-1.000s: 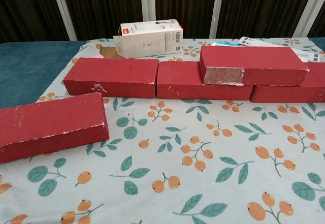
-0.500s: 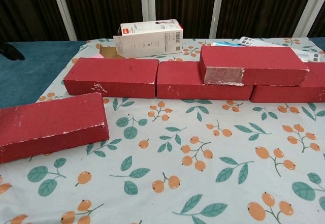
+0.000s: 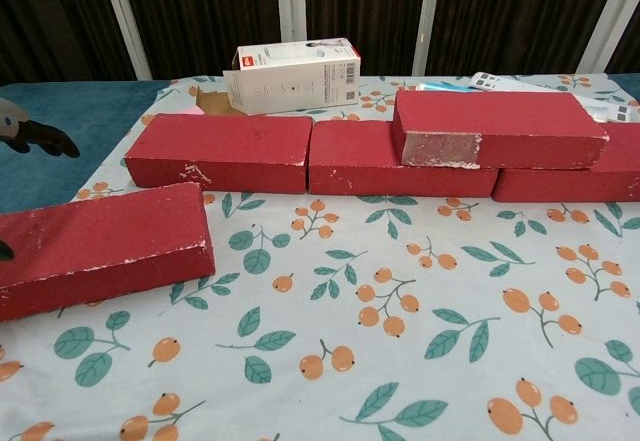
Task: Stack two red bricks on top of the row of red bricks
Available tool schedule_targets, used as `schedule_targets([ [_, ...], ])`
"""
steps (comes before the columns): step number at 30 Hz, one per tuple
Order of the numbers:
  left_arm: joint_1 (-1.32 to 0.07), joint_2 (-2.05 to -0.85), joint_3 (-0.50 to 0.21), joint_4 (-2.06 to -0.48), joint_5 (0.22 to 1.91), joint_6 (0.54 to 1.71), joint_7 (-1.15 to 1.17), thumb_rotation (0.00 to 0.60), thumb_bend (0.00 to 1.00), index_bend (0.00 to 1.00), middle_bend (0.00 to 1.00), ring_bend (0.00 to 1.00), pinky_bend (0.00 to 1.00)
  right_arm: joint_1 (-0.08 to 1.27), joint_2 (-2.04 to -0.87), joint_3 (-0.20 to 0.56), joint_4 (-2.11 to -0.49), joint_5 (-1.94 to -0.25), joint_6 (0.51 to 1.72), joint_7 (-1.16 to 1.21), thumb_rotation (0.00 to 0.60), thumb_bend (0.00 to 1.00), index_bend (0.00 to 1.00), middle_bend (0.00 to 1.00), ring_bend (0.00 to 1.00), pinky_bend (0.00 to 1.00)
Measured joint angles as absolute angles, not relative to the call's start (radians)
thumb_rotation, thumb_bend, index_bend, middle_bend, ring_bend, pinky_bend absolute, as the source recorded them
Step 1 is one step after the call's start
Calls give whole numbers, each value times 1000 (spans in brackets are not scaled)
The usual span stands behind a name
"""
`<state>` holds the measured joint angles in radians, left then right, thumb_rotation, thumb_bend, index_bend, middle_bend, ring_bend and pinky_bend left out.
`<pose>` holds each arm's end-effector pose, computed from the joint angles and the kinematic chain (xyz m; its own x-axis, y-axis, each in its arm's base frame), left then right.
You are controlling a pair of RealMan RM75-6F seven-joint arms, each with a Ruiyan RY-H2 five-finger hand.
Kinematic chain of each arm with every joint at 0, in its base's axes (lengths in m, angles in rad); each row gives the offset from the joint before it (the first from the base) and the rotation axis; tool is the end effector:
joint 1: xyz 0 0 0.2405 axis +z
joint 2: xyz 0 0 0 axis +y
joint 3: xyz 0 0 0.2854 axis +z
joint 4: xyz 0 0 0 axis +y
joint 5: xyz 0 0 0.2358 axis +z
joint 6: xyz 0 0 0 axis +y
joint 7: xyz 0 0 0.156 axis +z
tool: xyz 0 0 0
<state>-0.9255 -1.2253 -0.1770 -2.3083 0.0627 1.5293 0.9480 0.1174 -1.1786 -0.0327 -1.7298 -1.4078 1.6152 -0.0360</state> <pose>-0.1434 0.2896 0.0596 0.4842 0.5546 0.6768 0.7821 0.0725 -0.6189 -0.3236 -0.1854 0.1282 0.2700 0.0373 0.9621 -0.9619 0.0553 0.2678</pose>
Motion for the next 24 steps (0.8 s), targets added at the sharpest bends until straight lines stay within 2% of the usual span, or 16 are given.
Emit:
schedule_targets([
  [10,-942,-1331,-173,-2178,60,1549,962,600,0,0,0,0,12,108,-1183,-13,-1727,-1424,1585,-42,600,19,0,0,0,0],
  [24,-926,-1409,-140,-2095,137,1551,972,600,0,0,0,0,4,98,-1182,12,-1728,-1424,1551,-41,600,19,0,0,0,0],
])
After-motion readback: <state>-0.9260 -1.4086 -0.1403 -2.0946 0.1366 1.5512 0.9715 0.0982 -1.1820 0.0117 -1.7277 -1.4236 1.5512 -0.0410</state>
